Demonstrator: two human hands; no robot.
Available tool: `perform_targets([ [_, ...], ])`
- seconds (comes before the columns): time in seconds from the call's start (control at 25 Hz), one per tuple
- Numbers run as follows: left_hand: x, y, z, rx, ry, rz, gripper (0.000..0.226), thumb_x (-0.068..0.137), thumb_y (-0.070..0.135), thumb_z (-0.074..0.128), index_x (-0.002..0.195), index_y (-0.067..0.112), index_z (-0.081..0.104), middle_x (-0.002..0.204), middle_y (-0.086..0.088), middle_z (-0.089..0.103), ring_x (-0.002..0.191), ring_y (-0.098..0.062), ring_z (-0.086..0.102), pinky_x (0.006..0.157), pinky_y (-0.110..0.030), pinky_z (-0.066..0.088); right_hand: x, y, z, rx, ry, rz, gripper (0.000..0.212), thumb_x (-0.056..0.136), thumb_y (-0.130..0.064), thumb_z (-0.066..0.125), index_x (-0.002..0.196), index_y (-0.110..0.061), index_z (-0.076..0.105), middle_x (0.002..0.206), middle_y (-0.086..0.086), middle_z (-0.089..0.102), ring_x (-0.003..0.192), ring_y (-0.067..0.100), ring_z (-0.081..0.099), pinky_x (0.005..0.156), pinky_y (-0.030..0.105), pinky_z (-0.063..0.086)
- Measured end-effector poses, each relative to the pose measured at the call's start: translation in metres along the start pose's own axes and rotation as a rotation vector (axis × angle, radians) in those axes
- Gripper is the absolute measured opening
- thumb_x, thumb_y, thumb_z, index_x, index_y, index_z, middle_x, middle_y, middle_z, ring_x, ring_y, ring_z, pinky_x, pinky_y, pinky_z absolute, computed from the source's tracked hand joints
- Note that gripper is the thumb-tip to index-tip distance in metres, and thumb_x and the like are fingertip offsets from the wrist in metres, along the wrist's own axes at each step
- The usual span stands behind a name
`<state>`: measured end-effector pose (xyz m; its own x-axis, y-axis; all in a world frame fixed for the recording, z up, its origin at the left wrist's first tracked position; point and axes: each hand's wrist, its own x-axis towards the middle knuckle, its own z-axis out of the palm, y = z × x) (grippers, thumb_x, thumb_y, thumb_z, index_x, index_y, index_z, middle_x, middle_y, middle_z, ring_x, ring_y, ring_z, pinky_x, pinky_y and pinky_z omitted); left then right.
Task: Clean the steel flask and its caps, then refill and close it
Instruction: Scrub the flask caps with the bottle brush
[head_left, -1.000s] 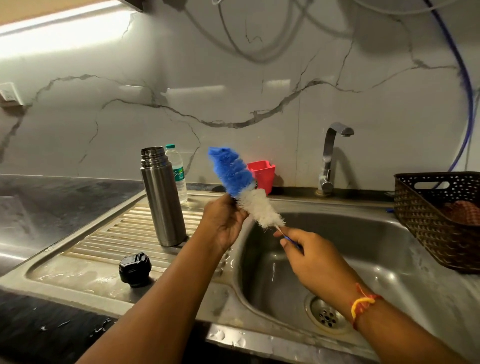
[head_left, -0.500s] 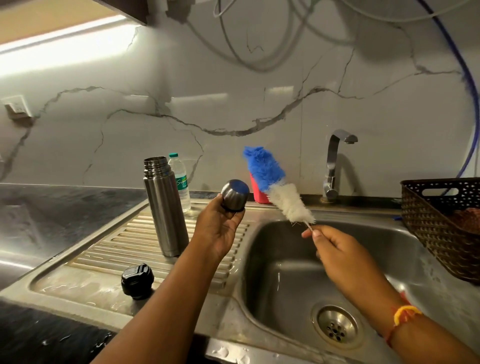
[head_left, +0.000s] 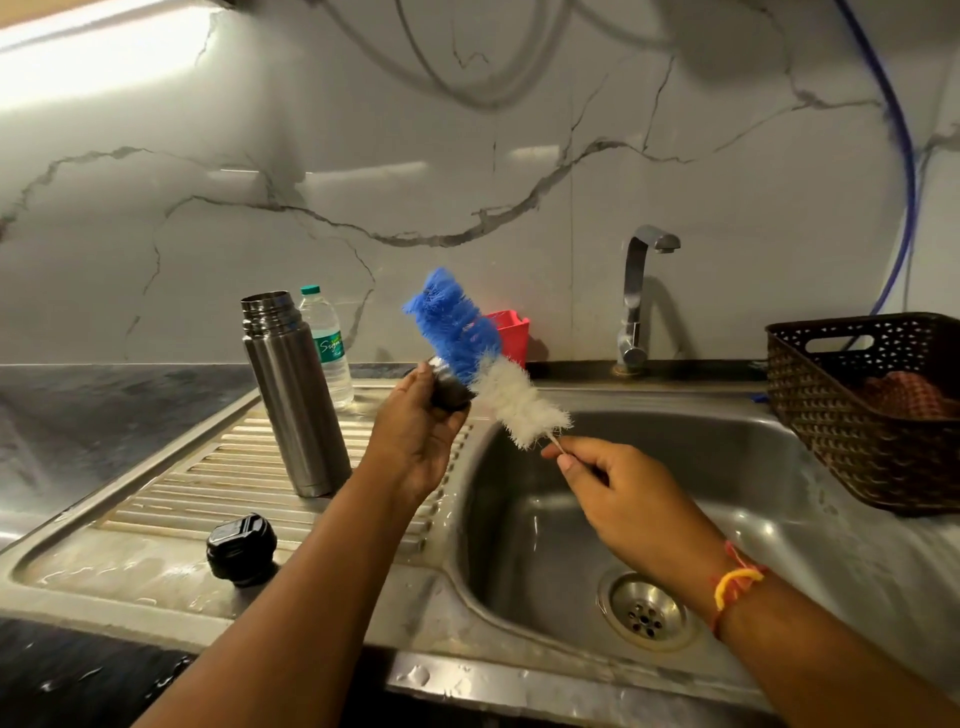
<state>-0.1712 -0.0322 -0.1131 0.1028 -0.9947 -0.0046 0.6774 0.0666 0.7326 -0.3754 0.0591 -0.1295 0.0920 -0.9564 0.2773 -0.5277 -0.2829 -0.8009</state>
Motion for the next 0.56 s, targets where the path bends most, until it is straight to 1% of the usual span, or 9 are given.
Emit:
perform_targets([
  [0.04,-0.001,0.000,0.001,0.013,-0.006,0.009,0.028,0.107,0.025,0.048,0.125,0.006,0.058,0.098,-0.012,0.077,0.087,-0.019,0.077,0.082,-0.036,0.062,0.000,0.001,0.000,-0.024,0.005,0.009,0.025,0.101,-0.032,0.048,0.118,-0.035,0.067,0.078,-0.020,0.062,0.065,-0.004,0.056,0.057,0.009,0.037],
  [0.08,0.000,0.002,0.000,-0.013,0.002,0.016,0.030,0.107,0.024,0.049,0.128,0.006,0.057,0.105,-0.015,0.076,0.092,-0.022,0.077,0.084,-0.037,0.062,-0.001,0.002,-0.001,-0.054,0.010,0.019,0.026,0.101,-0.032,0.048,0.119,-0.034,0.066,0.083,-0.019,0.063,0.069,-0.002,0.057,0.058,0.011,0.038],
  [0.12,0.002,0.006,-0.002,-0.055,0.014,0.025,0.031,0.106,0.025,0.050,0.131,0.006,0.057,0.115,-0.018,0.073,0.100,-0.025,0.075,0.089,-0.038,0.061,-0.002,0.003,-0.002,-0.082,0.017,0.021,0.026,0.101,-0.033,0.048,0.119,-0.034,0.066,0.087,-0.018,0.065,0.073,-0.002,0.058,0.059,0.010,0.039],
  [0.16,0.002,0.009,-0.003,-0.080,0.017,0.034,0.032,0.107,0.025,0.049,0.132,0.007,0.056,0.122,-0.020,0.071,0.105,-0.027,0.074,0.094,-0.040,0.059,-0.003,0.004,-0.002,-0.100,0.026,0.016,0.026,0.101,-0.033,0.048,0.119,-0.035,0.067,0.088,-0.018,0.066,0.074,-0.003,0.059,0.058,0.009,0.041],
  [0.2,0.001,0.010,-0.004,-0.068,0.011,0.039,0.032,0.107,0.026,0.049,0.132,0.008,0.057,0.124,-0.020,0.070,0.107,-0.028,0.073,0.095,-0.040,0.059,-0.004,0.002,-0.001,-0.097,0.036,0.006,0.026,0.101,-0.033,0.049,0.119,-0.035,0.067,0.084,-0.018,0.066,0.070,-0.006,0.059,0.057,0.007,0.041],
  [0.28,-0.003,0.005,-0.002,0.026,-0.017,0.041,0.030,0.107,0.025,0.049,0.130,0.009,0.058,0.121,-0.019,0.071,0.107,-0.027,0.073,0.091,-0.038,0.060,-0.004,-0.001,0.001,-0.061,0.054,0.003,0.027,0.101,-0.031,0.048,0.121,-0.033,0.066,0.076,-0.019,0.062,0.061,-0.010,0.057,0.052,0.006,0.039],
  [0.4,-0.002,0.005,-0.001,0.072,-0.002,0.089,0.028,0.107,0.024,0.048,0.127,0.008,0.060,0.124,-0.018,0.069,0.110,-0.027,0.072,0.088,-0.037,0.060,-0.004,-0.002,0.001,-0.112,0.051,0.005,0.028,0.102,-0.032,0.048,0.124,-0.035,0.064,0.069,-0.016,0.059,0.055,-0.007,0.054,0.049,0.008,0.037],
  [0.48,-0.003,0.006,-0.002,0.117,-0.007,0.099,0.026,0.107,0.023,0.047,0.124,0.009,0.061,0.124,-0.017,0.069,0.110,-0.026,0.071,0.091,-0.037,0.059,-0.006,-0.004,0.003,-0.128,0.031,0.007,0.027,0.102,-0.031,0.048,0.123,-0.034,0.065,0.066,-0.017,0.056,0.056,-0.009,0.055,0.050,0.008,0.038],
  [0.56,-0.007,-0.001,0.001,0.224,-0.040,0.077,0.025,0.107,0.023,0.046,0.120,0.010,0.063,0.119,-0.016,0.070,0.106,-0.024,0.071,0.091,-0.036,0.058,-0.004,-0.006,0.002,-0.129,0.063,-0.006,0.029,0.102,-0.031,0.047,0.125,-0.033,0.063,0.069,-0.019,0.055,0.060,-0.006,0.056,0.051,0.008,0.038],
])
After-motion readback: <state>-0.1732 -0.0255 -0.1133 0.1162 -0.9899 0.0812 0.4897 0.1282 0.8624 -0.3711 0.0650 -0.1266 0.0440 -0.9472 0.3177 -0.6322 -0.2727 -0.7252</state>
